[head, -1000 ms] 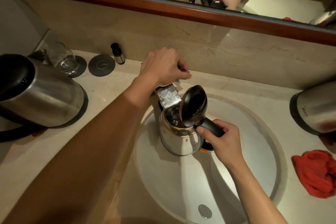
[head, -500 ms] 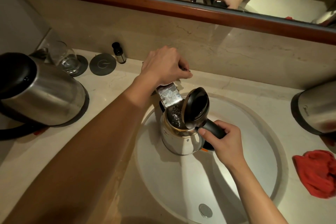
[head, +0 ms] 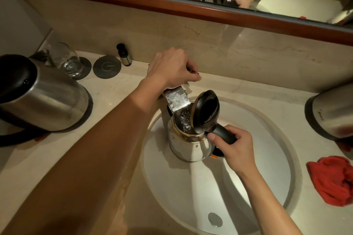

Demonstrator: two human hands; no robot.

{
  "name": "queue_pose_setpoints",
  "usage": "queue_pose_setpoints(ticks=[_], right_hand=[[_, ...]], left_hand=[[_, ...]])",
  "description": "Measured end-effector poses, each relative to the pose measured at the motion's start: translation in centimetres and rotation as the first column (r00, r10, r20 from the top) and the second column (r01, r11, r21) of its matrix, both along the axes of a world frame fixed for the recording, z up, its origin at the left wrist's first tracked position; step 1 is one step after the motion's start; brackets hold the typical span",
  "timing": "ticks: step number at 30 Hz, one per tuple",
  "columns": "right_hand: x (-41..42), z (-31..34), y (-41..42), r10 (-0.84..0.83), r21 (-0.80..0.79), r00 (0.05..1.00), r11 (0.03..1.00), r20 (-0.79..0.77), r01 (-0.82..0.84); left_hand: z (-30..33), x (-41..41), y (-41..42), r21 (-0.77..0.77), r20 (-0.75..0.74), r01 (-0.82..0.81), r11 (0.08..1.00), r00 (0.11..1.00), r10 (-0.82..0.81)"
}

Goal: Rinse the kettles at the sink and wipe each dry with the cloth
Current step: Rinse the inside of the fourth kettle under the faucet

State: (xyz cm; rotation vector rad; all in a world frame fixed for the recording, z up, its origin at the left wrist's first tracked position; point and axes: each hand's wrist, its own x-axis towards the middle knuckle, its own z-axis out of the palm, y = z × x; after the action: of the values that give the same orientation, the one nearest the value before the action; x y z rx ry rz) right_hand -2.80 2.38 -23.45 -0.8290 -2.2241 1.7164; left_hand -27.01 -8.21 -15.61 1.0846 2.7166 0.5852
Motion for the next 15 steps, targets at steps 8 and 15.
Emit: queue_pose_setpoints(ticks=[8,15], right_hand=[[0.13,-0.15,0.27,-0.013,0.012,1.0,1.0,0.013,0.013],[-0.04,0.0,0.08,-0.009,-0.001,1.0,1.0,0.008,0.009]], left_hand=[[0.08,0.18,0.03,0.0,0.002,0.003,1.0,1.0,-0.003],[0.01,0.12,0.04,-0.006,0.006,-0.001,1.0,1.0,0.001]])
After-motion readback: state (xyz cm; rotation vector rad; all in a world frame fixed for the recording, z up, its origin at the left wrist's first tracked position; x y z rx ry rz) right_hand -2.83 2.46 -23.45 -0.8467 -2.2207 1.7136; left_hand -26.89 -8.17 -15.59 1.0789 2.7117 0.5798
